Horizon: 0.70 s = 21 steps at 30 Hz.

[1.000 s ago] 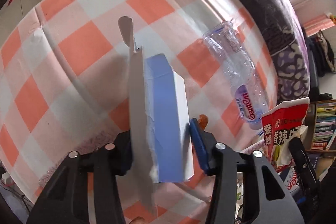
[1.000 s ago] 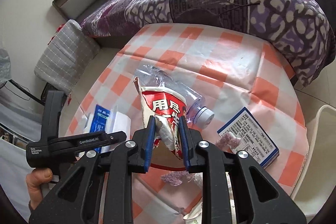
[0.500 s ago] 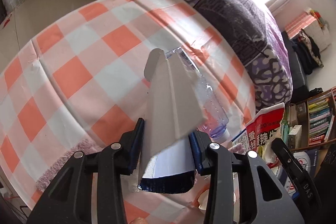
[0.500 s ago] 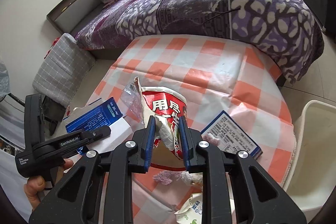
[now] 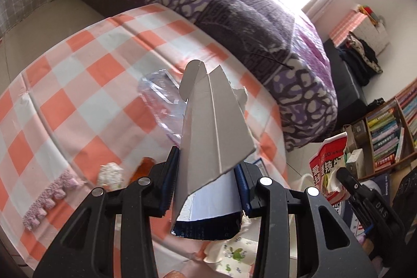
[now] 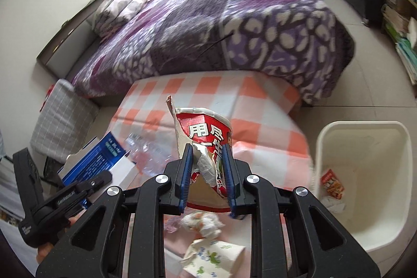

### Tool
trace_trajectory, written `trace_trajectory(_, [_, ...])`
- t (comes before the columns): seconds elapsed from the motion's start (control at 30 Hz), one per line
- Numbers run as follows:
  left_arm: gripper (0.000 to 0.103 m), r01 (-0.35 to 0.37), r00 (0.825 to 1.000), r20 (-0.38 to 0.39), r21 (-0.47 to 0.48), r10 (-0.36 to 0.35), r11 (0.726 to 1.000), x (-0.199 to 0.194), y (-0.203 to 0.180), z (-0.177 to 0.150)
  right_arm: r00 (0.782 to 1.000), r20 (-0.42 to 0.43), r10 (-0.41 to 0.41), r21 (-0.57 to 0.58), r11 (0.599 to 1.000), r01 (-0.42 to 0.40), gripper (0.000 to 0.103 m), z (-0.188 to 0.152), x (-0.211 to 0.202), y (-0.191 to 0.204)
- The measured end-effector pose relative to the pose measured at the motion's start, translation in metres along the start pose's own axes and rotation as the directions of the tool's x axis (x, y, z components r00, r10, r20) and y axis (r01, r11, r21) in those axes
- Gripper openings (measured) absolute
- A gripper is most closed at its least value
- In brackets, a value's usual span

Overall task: Collect trash
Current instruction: 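Carry the red snack bag to the bin and release it with the right tool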

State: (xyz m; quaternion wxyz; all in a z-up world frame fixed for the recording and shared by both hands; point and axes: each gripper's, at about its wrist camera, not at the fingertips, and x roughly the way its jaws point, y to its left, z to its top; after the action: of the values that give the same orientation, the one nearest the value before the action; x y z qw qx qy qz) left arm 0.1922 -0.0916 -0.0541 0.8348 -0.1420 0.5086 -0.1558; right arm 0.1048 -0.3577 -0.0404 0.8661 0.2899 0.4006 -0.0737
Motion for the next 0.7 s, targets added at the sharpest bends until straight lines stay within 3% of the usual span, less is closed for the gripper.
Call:
trace_trajectory(0.27, [0.04,0.06,0.998,-0.03,0.13,-0.056,0.99,0.013,-0.061,-0.026,0.981,0.063,-0.185,0.174,0.97,0.172,0.024,0.017,-0.038,-0.081])
trace_trajectory(0.43, [0.04,0.099,0.994,-0.072,0.191,-0.087,0.977,0.026,-0.098,-0.046,0.96,0.058,-0.272,0.275,0.929,0.247,0.038,0.021,-0.059,-0.129])
trace_trajectory(0.53, [0.04,0.119,0.991,-0.094,0.231,-0.099,0.966,0.033,-0.123,-0.06,0.943,0.09,-0.32,0.318,0.907,0.277,0.056,0.024,-0.075,-0.149])
trace_trajectory(0.63, [0.04,0.138,0.986,-0.127,0.273,-0.106,0.952,0.043,-0.147,-0.077,0.929,0.111,-0.352,0.362,0.885,0.292,0.067,0.026,-0.089,-0.168])
trace_trajectory(0.7, [0.04,0.15,0.983,-0.15,0.294,-0.11,0.944,0.049,-0.16,-0.087,0.927,0.118,-0.355,0.392,0.875,0.285,0.069,0.027,-0.096,-0.179])
